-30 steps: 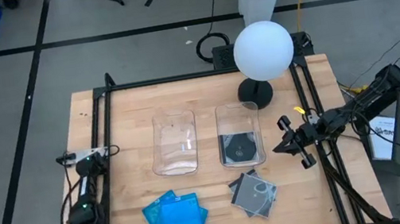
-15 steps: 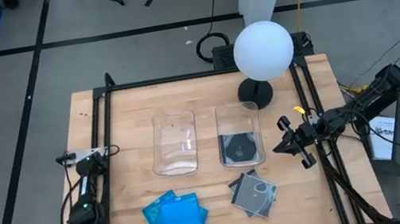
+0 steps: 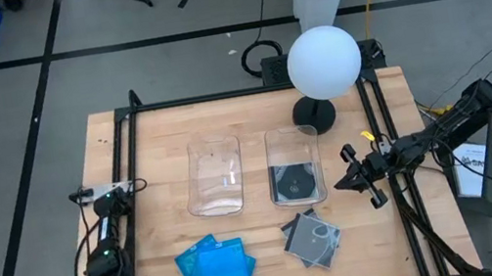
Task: Pick & place jewel cases by type
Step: Put the blue CD case into the left transparent bin
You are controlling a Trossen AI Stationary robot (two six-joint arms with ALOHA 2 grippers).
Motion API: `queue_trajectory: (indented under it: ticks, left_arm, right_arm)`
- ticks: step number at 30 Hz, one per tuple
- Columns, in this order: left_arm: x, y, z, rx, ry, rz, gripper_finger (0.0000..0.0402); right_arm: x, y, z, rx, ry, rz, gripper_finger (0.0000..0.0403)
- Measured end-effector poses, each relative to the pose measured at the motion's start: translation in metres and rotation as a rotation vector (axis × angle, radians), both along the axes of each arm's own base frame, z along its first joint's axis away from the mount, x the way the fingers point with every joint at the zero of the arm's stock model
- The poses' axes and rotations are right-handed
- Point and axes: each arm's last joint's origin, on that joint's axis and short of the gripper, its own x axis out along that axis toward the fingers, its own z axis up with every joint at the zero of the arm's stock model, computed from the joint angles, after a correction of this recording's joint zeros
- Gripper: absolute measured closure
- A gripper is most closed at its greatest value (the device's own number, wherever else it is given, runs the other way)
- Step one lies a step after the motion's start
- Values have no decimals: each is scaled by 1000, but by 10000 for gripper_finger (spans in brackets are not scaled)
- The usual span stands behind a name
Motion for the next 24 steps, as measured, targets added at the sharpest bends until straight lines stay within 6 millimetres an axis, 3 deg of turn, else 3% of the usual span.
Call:
queue_trajectory:
  ticks: [7, 15, 19, 24]
  left_arm:
    - [-13, -8, 9, -28, -114, 12, 176]
    - [-14, -10, 47, -510, -374, 586, 176]
    - [-15, -10, 50, -632, -421, 757, 176]
    - [-16, -8, 50, -754, -600, 926, 176]
  right_arm:
    - [0, 0, 2, 13, -17, 1, 403]
    - [-1, 0, 4, 24, -40, 0, 403]
    - [-1, 0, 6, -24, -68, -9, 403]
    - [-2, -1, 11, -49, -134, -21, 403]
